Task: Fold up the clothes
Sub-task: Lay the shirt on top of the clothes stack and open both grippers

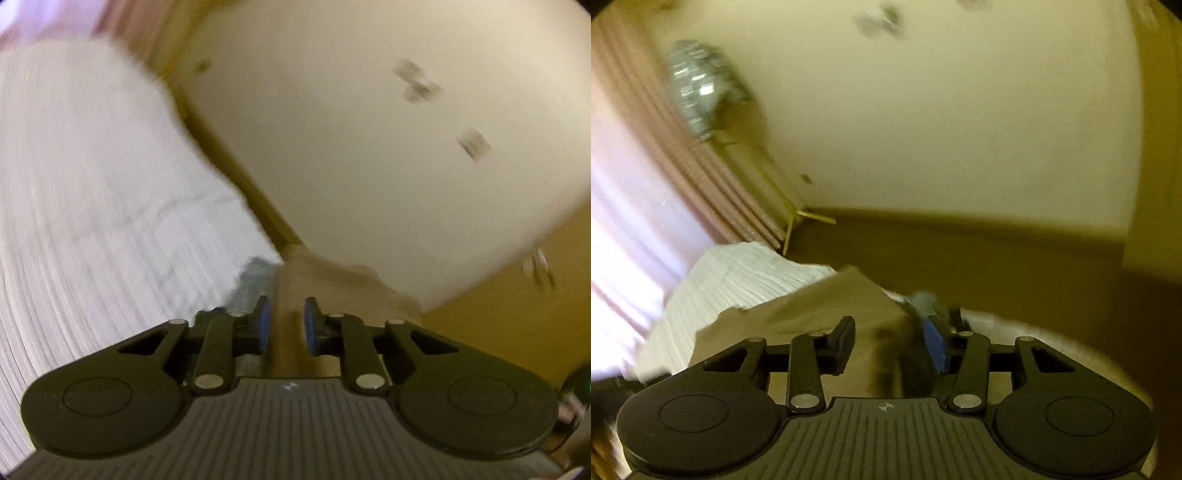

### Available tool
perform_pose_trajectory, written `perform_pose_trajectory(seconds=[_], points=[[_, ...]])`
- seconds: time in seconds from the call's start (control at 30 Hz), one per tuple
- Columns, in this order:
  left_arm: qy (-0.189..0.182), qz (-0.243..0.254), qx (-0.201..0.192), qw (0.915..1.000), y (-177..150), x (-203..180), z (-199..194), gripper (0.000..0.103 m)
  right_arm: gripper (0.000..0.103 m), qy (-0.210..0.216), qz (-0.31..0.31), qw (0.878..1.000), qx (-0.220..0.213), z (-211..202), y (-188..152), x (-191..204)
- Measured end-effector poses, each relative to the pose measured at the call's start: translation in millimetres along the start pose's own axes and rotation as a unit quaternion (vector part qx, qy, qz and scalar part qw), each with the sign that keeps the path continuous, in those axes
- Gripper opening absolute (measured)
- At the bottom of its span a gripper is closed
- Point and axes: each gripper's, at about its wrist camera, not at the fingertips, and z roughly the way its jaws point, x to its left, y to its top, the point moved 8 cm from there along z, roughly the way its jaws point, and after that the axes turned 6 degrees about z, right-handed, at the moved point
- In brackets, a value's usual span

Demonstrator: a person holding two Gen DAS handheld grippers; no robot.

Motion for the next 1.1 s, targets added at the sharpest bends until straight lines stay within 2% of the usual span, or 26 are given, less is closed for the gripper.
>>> perform_pose_trajectory(seconds=[0.1, 0.2, 0.3, 0.37, 0.6, 0.73, 0.8, 0.93, 1.1], points=[[-0.030, 0.056, 0.032, 0.9974, -20.8, -43.2, -1.6, 0.013, 0.047, 0.012, -0.073, 0.997, 0.003, -19.3, -27.4, 30.6], [-0.019, 0.100, 0.062, 0.9929, -51.9, -64.7, 7.4, 0.013, 0.047, 0.021, -0.109, 0.994, 0.026, -25.1, -58.9, 49.1], [0.028, 0.113, 0.086, 0.9895, -76.4, -53.9, 26.0, 0.012, 0.046, 0.026, -0.104, 0.993, 0.057, -19.2, -88.6, 52.8], [0.051, 0.116, 0.086, 0.9882, -83.6, -45.9, 35.1, 0.009, 0.046, 0.016, -0.101, 0.992, 0.078, -9.0, -105.9, 49.9], [0.069, 0.117, 0.087, 0.9869, -86.9, -42.7, 40.7, 0.009, 0.046, -0.007, -0.161, 0.983, 0.087, 2.3, -125.7, 50.0], [0.083, 0.123, 0.082, 0.9855, -71.6, -52.1, 24.8, 0.008, 0.046, -0.005, -0.160, 0.979, 0.125, 5.0, -107.8, 57.7], [0.091, 0.130, 0.065, 0.9851, -52.1, -56.1, 18.6, 0.008, 0.046, 0.004, -0.136, 0.985, 0.111, -1.1, -92.4, 53.3], [0.100, 0.138, 0.027, 0.9850, -9.8, -61.7, 27.6, 0.008, 0.046, 0.002, -0.108, 0.993, 0.045, 10.0, -39.5, 48.3], [0.104, 0.167, 0.027, 0.9801, 15.7, -62.9, 78.2, 0.009, 0.046, -0.006, -0.065, 0.997, 0.035, 60.0, -8.5, 38.5]])
